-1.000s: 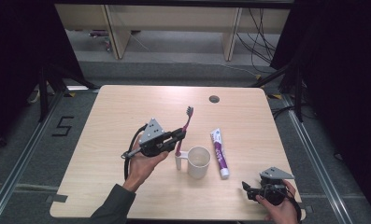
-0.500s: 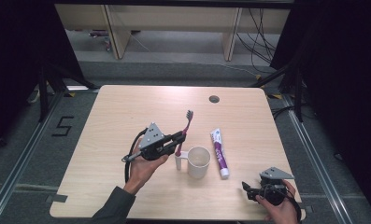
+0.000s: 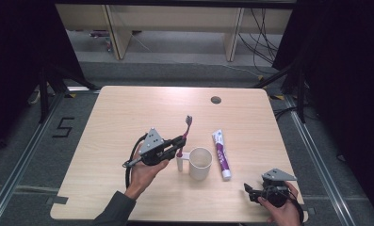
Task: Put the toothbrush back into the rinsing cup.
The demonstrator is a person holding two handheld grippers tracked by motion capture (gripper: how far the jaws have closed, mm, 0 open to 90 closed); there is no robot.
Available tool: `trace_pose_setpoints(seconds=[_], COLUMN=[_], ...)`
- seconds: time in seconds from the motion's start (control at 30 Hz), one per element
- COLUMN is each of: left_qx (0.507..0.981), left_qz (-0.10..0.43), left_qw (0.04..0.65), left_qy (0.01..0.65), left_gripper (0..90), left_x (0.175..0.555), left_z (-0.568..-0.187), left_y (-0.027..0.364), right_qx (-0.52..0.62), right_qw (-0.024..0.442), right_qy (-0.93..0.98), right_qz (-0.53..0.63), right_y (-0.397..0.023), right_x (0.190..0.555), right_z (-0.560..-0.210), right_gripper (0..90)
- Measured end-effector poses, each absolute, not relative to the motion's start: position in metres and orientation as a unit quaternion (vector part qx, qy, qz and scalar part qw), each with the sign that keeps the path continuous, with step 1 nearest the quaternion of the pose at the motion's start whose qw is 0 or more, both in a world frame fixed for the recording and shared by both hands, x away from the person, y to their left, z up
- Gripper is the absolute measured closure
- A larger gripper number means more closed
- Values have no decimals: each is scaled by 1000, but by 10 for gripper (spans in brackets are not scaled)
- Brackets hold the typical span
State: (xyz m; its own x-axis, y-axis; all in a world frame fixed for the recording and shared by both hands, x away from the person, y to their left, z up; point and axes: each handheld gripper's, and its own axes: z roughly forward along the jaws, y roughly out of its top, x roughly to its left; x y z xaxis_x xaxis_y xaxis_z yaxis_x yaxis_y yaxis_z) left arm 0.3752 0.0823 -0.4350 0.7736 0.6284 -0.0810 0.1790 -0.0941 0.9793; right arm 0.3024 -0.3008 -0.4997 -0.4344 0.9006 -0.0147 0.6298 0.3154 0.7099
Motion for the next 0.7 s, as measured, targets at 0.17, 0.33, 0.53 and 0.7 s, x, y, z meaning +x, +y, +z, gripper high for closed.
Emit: trace_pose_setpoints(seconds=[0.17,0.33,0.53,0.7], left_qx=[720,724,735,736], left_qz=[181,174,171,167], left_qw=[607,603,594,593], left_qy=[283,284,279,280], left_gripper=[816,815,816,816], left_x=[372,371,368,367], left_z=[-438,-443,-450,-454], left_y=[84,88,90,91], right_qx=[489,490,482,484], right_qw=[210,212,211,213], right_qy=[783,781,785,784], right_qz=[322,324,326,324], right_y=[-301,-300,-302,-301], right_x=[302,302,303,303], right_z=[-500,-500,-500,-500], right_gripper=[212,212,212,212])
